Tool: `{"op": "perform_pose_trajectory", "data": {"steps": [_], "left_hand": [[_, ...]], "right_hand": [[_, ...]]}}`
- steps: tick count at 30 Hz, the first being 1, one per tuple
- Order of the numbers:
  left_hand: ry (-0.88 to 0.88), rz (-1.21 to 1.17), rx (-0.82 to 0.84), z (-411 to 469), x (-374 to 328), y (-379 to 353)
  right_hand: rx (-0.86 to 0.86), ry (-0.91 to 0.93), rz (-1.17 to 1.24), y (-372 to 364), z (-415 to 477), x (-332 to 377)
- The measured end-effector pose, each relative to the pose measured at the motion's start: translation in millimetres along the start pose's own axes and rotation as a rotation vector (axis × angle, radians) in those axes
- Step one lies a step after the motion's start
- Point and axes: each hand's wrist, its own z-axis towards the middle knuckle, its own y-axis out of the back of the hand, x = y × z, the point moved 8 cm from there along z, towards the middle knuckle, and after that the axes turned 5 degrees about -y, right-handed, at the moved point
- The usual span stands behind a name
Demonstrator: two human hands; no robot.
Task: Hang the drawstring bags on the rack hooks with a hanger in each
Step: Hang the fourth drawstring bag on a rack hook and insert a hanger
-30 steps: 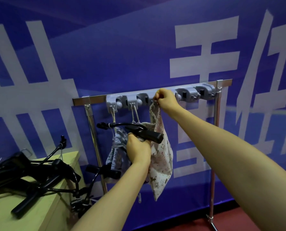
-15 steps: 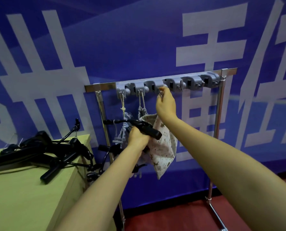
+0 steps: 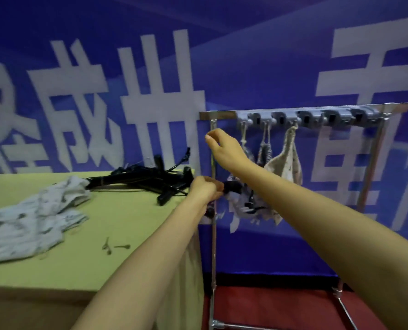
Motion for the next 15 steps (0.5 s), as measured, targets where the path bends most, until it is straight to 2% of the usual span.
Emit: {"op": "perform_pose_trajectory", "data": {"steps": [5,11,15], "left_hand": [[-0.116,0.116,-0.170,-39.0,9.2,128.4],[-0.080,0.594,-0.429,-82.0,35.7,282.8],[-0.048,0.744,-0.544,-101.2,51.2,337.5]], "right_hand": [[0.212,0.033,-0.025,-99.3,-29.1,67.0],[0.472,0.127,-0.133,-221.2,-74.9,119.3],[0.560,0.099,-0.181,-271.6,-90.3,123.3]]}}
